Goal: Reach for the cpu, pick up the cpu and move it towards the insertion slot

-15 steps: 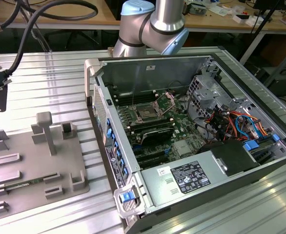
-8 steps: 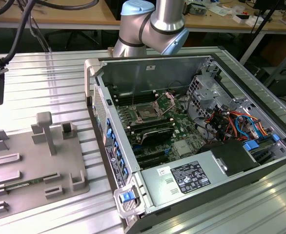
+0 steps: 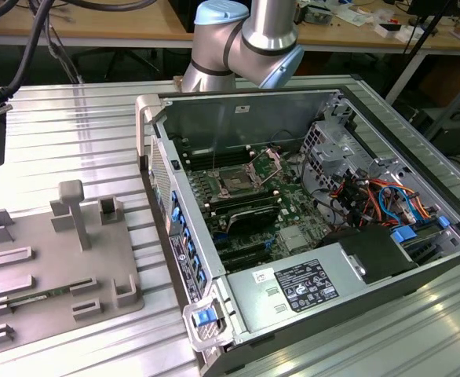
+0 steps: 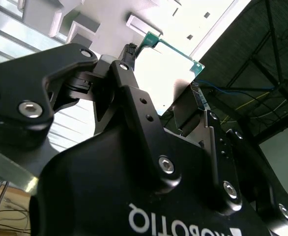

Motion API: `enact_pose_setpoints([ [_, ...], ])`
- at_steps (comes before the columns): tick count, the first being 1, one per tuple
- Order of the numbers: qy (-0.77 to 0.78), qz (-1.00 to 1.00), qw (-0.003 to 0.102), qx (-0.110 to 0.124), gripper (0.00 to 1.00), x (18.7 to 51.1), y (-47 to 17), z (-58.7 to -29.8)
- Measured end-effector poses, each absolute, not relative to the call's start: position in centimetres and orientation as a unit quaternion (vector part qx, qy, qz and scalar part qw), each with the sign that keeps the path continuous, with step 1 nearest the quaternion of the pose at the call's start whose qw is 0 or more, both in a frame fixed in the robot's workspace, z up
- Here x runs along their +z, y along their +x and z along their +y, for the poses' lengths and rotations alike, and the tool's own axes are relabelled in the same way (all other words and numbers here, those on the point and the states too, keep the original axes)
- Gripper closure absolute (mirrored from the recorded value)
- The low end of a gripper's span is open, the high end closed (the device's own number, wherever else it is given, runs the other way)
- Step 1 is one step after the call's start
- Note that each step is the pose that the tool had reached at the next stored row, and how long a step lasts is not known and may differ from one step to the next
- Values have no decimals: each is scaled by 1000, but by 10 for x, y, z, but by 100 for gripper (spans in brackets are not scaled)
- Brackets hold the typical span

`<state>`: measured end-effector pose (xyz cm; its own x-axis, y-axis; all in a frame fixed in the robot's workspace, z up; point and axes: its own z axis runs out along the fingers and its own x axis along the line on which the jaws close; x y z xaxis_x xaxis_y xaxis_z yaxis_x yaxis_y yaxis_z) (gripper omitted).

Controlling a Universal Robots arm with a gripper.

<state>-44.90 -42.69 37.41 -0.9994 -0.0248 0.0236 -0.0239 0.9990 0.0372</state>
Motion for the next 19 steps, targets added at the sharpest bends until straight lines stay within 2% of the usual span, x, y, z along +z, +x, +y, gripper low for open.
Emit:
enact_pose_setpoints([
  [19, 12, -1000, 12, -18, 45, 374, -438, -427],
])
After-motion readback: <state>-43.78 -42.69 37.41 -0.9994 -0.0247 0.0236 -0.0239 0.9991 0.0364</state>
